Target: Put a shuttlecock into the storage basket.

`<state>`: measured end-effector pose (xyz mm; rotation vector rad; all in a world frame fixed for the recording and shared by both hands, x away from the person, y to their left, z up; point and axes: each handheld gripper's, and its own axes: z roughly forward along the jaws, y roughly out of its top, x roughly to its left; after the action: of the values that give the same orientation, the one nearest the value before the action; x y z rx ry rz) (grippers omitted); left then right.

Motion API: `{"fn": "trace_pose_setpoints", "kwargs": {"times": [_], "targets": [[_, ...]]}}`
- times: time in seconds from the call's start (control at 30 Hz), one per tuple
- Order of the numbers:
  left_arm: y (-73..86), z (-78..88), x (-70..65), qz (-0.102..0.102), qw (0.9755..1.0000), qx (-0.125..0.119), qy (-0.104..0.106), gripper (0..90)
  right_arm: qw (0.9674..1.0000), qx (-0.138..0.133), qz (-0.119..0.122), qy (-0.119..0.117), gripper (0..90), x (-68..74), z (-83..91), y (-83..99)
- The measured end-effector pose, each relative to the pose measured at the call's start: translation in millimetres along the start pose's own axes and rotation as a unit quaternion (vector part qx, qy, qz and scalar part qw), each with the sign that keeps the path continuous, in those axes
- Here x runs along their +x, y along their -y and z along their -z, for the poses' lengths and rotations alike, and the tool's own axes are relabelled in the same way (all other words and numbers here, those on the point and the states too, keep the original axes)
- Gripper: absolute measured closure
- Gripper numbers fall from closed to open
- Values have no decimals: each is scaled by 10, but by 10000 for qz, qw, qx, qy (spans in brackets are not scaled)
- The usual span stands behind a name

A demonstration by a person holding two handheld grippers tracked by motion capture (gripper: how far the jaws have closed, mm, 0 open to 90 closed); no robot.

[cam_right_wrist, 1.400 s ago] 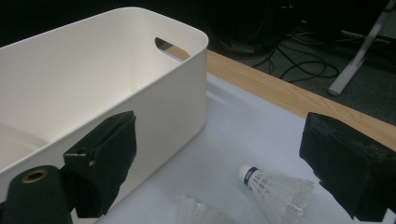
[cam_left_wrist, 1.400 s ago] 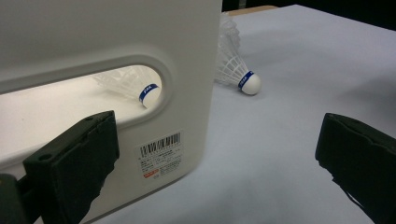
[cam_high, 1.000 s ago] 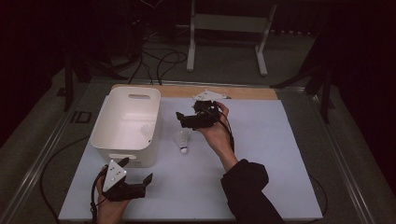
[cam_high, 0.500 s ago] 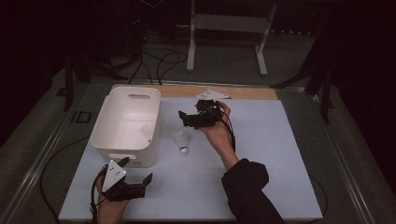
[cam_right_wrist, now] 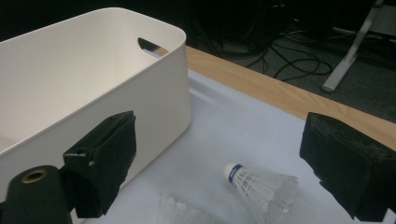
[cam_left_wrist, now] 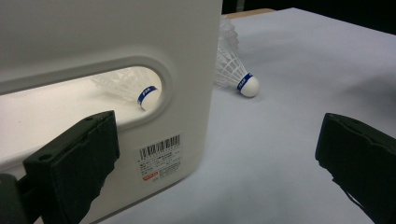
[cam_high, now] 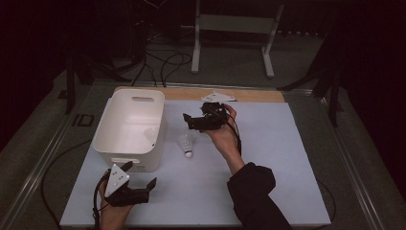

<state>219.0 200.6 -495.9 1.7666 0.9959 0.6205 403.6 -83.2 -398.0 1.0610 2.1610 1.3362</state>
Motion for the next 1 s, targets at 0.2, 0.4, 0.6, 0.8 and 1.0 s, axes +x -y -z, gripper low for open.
{"fn": "trace_pose_setpoints", "kwargs": {"times": [0.2,0.4,0.6,0.8,1.0], "targets": [[1,-1,-7,-31,10000,30,2,1,10000,-34,-30,8,108,-28,31,5],[1,-4,-6,-10,10000,16,-1,1,10000,-27,-35,5,108,-37,22,14],[0,-2,-6,-6,10000,18,9,1,10000,3,-28,17,108,-38,7,23],[-1,-2,-7,-11,10000,16,9,1,10000,51,-22,34,108,-55,-24,37],[0,-1,-7,-8,10000,20,9,1,9999,100,-61,60,108,-71,-77,61]]}}
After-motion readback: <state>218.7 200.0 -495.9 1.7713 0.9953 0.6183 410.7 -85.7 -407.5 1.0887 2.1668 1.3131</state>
